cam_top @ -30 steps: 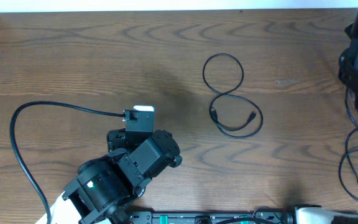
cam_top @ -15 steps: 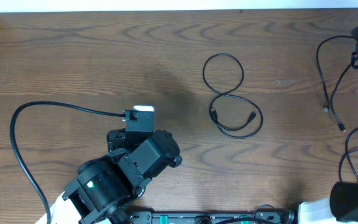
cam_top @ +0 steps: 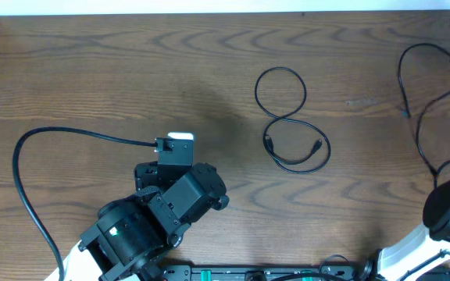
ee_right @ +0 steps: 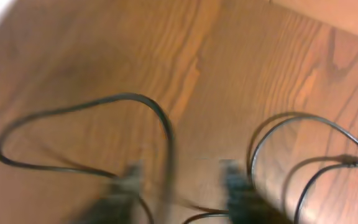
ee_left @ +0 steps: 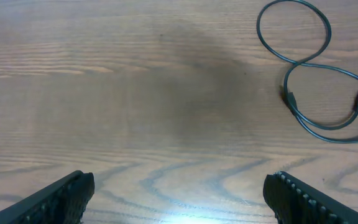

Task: Untangle cables

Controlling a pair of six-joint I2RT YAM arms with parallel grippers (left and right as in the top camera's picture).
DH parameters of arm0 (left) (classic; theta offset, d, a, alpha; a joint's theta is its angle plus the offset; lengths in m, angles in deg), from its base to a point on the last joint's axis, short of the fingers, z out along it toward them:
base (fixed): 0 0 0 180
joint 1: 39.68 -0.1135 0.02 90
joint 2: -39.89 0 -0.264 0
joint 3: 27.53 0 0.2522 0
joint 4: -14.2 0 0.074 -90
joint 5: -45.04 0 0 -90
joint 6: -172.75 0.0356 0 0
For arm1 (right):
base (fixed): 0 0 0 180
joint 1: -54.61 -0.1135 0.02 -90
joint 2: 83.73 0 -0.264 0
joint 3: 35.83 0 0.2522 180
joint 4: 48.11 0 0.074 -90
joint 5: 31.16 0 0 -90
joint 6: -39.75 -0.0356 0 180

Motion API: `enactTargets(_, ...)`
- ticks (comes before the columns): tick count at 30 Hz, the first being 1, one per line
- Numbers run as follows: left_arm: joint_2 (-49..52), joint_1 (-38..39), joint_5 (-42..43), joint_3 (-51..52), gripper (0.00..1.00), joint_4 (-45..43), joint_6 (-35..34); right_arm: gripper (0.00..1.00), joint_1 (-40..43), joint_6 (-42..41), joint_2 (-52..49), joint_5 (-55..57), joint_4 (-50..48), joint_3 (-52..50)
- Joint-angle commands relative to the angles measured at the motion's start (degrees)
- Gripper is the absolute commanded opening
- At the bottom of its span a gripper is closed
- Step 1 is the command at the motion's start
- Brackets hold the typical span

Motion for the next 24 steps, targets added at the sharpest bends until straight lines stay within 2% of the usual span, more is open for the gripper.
enactTargets(1, -0.37, -0.2, -0.96, -1.49, 0.91, 0.11, -1.09, 0.99, 0.57, 0.52, -1.53, -2.25, 1.11, 0.48)
enactTargets(12, -0.37, -0.2, -0.96, -1.49, 0.91, 0.11, -1.09, 0.99, 0.59, 2.97, -2.29, -10.43, 4.44, 0.44)
enactTargets(24, -0.37, -0.2, -0.96, -1.49, 0.91, 0.11, -1.09, 0.99, -1.29, 23.91, -2.29, -39.04, 4.7, 0.37)
